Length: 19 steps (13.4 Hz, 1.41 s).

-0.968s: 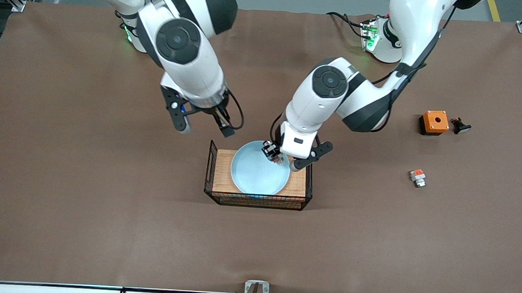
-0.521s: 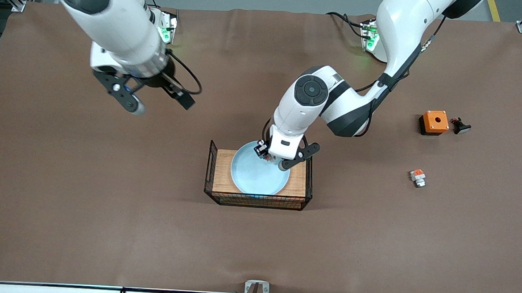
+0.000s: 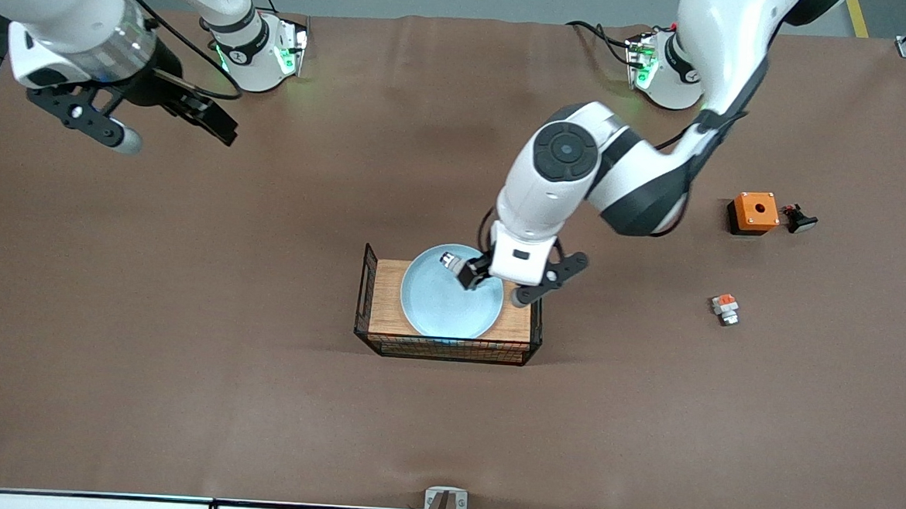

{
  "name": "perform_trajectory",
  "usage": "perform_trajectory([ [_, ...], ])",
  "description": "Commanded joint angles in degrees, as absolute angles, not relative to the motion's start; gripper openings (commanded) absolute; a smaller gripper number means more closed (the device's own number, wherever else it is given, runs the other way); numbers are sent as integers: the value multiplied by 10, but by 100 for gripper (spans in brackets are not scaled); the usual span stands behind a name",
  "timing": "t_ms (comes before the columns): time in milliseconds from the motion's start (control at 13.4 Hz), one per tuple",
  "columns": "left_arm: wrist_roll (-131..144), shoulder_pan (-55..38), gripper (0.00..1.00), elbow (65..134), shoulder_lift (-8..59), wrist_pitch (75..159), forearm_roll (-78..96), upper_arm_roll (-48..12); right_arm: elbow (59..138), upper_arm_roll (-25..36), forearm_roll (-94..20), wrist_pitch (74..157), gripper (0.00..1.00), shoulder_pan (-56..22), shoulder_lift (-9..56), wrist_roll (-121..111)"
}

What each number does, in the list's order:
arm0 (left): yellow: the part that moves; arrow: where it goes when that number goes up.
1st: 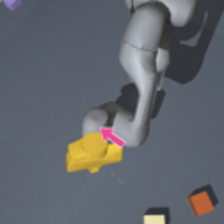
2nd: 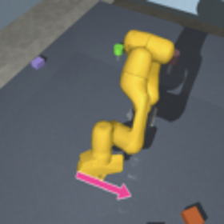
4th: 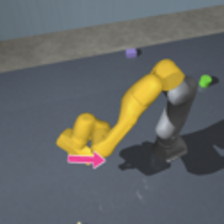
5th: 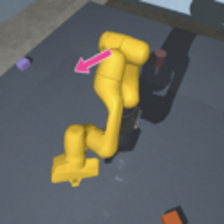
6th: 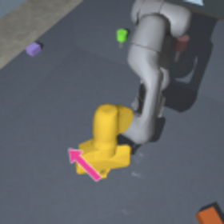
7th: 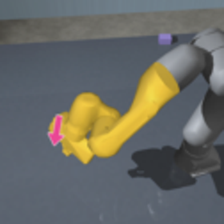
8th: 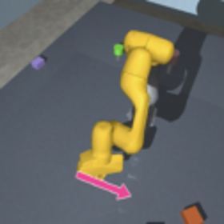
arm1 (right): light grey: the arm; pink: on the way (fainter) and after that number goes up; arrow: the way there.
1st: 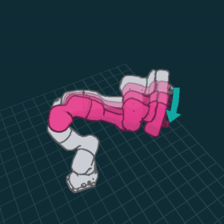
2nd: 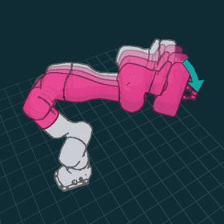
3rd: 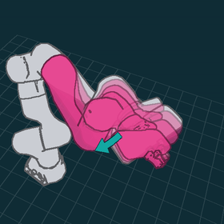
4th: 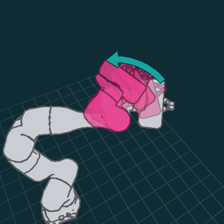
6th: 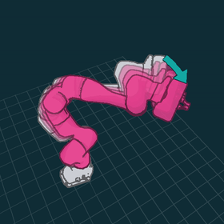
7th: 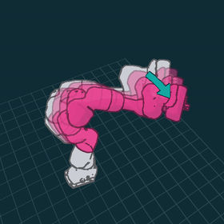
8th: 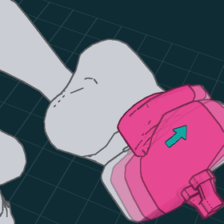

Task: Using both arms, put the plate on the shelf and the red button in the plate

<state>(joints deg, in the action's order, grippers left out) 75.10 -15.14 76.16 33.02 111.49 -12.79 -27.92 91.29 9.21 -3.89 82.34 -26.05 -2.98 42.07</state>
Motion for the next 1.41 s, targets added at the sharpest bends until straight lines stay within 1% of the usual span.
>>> perform_trajectory([
  [0, 631, -113, 100, 760, 254, 994, -141, -273, 971, 83, -30, 853, 99, -191, -73, 298],
  [149, 529, -64, 100, 762, 202, 930, -142, -274, 968, 83, -29, 855, 99, -151, -72, 243],
  [447, 381, 24, 100, 766, 125, 830, -141, -275, 953, 83, -29, 866, 99, -90, -69, 144],
  [670, 270, 87, 100, 788, 73, 813, -132, -278, 946, 83, -25, 871, 99, -55, -68, 78],
  [894, 193, 109, 100, 808, 41, 813, -127, -269, 929, 83, -4, 878, 99, -42, -62, 48],
  [1117, 145, 46, 100, 862, -10, 818, -74, -160, 881, 82, -1, 882, 99, -47, -34, 40],
  [1191, 132, 34, 100, 880, -24, 822, -61, -137, 862, 81, -1, 882, 99, -49, -21, 43],
  [1340, 92, 19, 100, 889, -36, 821, -50, -102, 846, 79, -3, 882, 99, -51, -10, 47],
])
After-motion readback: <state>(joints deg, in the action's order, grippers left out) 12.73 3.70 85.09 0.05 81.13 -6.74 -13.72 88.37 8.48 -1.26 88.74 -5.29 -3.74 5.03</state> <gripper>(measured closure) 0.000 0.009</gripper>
